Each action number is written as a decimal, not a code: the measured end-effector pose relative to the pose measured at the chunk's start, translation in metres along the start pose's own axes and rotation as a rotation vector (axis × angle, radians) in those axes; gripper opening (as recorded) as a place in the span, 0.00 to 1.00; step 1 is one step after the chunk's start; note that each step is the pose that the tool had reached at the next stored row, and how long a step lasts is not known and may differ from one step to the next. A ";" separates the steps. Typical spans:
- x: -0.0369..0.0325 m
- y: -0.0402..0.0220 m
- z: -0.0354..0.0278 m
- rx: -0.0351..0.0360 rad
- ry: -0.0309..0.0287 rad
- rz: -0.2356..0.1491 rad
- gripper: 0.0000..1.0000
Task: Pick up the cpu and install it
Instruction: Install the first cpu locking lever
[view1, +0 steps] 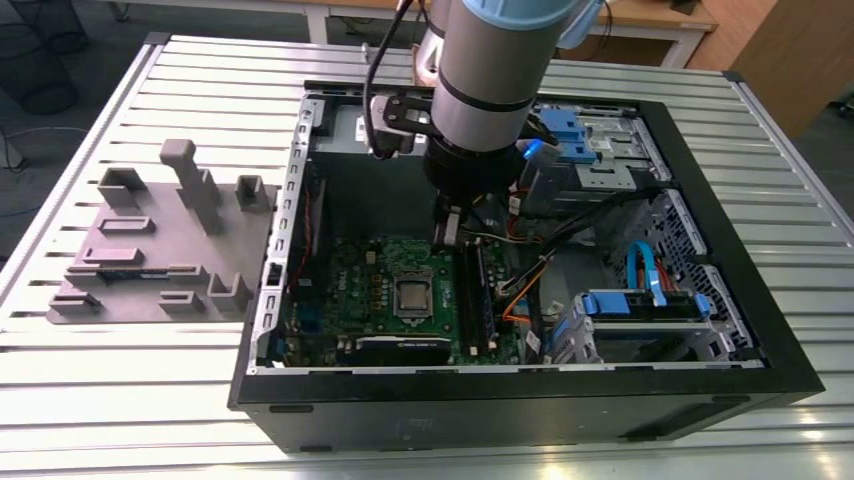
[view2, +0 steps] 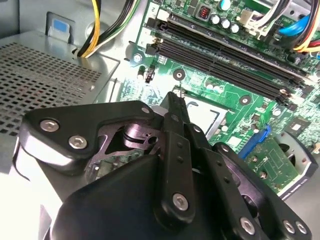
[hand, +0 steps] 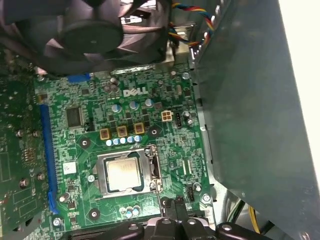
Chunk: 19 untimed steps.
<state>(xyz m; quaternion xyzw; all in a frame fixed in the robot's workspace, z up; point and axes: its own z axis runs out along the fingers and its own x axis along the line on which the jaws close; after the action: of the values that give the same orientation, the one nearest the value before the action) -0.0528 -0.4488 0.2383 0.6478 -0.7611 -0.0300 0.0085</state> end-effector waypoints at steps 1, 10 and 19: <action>0.0009 -0.0001 0.0000 -0.0001 0.0002 -0.004 0.10; 0.0098 -0.0013 -0.0003 -0.0002 0.0004 -0.008 0.10; 0.0099 -0.0014 -0.0003 -0.0002 0.0004 -0.008 0.10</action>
<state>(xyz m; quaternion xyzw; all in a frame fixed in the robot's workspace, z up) -0.0530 -0.4588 0.2382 0.6508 -0.7586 -0.0300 0.0086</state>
